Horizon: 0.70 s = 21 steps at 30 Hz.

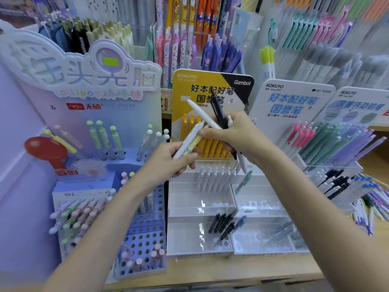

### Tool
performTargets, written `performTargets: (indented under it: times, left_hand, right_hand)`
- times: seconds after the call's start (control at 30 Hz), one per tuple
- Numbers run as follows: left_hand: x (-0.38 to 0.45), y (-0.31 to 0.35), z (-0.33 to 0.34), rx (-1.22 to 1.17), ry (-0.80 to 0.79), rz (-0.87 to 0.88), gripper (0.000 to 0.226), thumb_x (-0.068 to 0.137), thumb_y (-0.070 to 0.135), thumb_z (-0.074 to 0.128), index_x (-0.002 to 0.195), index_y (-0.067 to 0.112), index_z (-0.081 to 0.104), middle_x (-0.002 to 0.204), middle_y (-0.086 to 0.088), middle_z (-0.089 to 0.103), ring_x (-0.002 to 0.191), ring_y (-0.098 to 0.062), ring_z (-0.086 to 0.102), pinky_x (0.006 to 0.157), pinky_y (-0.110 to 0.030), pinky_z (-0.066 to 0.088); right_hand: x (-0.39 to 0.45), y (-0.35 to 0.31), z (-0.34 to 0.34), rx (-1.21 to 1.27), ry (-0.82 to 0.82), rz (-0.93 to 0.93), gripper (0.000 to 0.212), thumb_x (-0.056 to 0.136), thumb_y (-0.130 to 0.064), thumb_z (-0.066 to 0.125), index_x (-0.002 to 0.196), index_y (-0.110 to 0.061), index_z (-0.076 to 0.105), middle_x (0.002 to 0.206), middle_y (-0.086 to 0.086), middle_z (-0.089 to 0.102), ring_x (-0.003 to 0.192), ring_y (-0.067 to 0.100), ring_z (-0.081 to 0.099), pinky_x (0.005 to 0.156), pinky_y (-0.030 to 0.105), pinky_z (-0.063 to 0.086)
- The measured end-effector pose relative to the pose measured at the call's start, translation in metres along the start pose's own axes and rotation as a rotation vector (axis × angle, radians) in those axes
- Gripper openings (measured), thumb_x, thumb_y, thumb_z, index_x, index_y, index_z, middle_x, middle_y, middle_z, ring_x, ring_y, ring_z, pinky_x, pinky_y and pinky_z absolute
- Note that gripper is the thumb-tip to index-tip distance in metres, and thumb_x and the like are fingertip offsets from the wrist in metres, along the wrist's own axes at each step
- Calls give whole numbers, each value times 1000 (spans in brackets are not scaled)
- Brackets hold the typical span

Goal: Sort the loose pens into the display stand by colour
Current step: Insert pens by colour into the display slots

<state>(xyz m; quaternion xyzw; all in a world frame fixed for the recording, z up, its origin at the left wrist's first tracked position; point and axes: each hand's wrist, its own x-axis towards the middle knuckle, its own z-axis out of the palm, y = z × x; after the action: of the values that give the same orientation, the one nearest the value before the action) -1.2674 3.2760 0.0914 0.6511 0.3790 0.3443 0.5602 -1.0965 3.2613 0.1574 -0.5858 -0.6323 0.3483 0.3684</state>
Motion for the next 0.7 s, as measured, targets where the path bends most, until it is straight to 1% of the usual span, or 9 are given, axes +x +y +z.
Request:
performTargets:
  times: [0.1, 0.2, 0.27, 0.33, 0.43, 0.53, 0.6, 0.67, 0.7]
  left_hand:
    - [1, 3, 7, -36, -6, -16, 20, 94, 17, 50, 87, 4, 63, 54, 6, 59, 44, -3, 42, 44, -15, 34]
    - [1, -2, 7, -238, 113, -71, 21, 95, 16, 45, 87, 6, 62, 59, 4, 63, 47, -1, 42, 43, -12, 33]
    - [3, -3, 9, -336, 158, -109, 18, 94, 13, 48, 85, 5, 62, 61, 0, 59, 45, -2, 36, 40, -10, 29]
    - [5, 0, 15, -366, 188, -129, 15, 92, 13, 51, 83, 6, 60, 54, 5, 53, 42, -2, 30, 39, -10, 25]
    - [11, 3, 26, -171, 251, -85, 13, 90, 14, 56, 78, 10, 60, 41, 12, 50, 39, -2, 31, 39, -10, 27]
    - [17, 7, 42, 46, 228, -13, 18, 86, 18, 63, 68, 16, 63, 45, 15, 54, 40, 0, 39, 42, -11, 33]
    - [20, 12, 53, 158, 224, 26, 24, 86, 19, 64, 62, 17, 61, 42, 14, 51, 40, -1, 42, 44, -13, 33]
    - [23, 17, 63, 245, 243, 41, 26, 86, 20, 63, 60, 18, 60, 47, 11, 53, 43, -6, 43, 48, -19, 36]
    - [24, 18, 67, 245, 248, 33, 27, 87, 21, 63, 60, 18, 60, 51, 8, 55, 46, -7, 44, 51, -23, 38]
  right_hand:
    - [-7, 9, -13, 72, 90, 75, 8, 77, -14, 75, 77, -12, 67, 37, -10, 43, 33, 6, 34, 35, 16, 30]
    - [-21, 26, -38, 213, 199, 143, 9, 78, -7, 72, 85, -3, 68, 43, -8, 47, 35, 5, 34, 35, 14, 29]
    - [-33, 37, -48, 191, 212, 173, 9, 78, -7, 72, 85, -3, 68, 40, -10, 46, 35, 5, 34, 36, 15, 29]
    - [-44, 46, -51, 69, 183, 205, 10, 78, -8, 73, 85, -4, 68, 37, -10, 46, 33, 6, 35, 36, 16, 30]
    - [-53, 54, -47, -124, 149, 225, 11, 77, -12, 75, 85, -6, 70, 38, -12, 49, 30, 1, 35, 34, 15, 30]
    - [-55, 56, -33, -63, 157, 176, 21, 73, -19, 78, 89, -7, 72, 59, -2, 60, 36, 1, 41, 38, 17, 34]
    - [-55, 56, -20, -108, 151, 120, 23, 71, -24, 80, 86, -10, 71, 68, 4, 65, 46, 5, 49, 45, 21, 40]
    - [-55, 56, -13, -173, 176, 76, 20, 71, -24, 80, 81, -15, 67, 69, 0, 66, 55, 9, 56, 55, 21, 45]
    - [-56, 57, -13, -209, 196, 59, 18, 72, -24, 80, 82, -18, 66, 67, -5, 63, 56, 7, 55, 56, 16, 43]
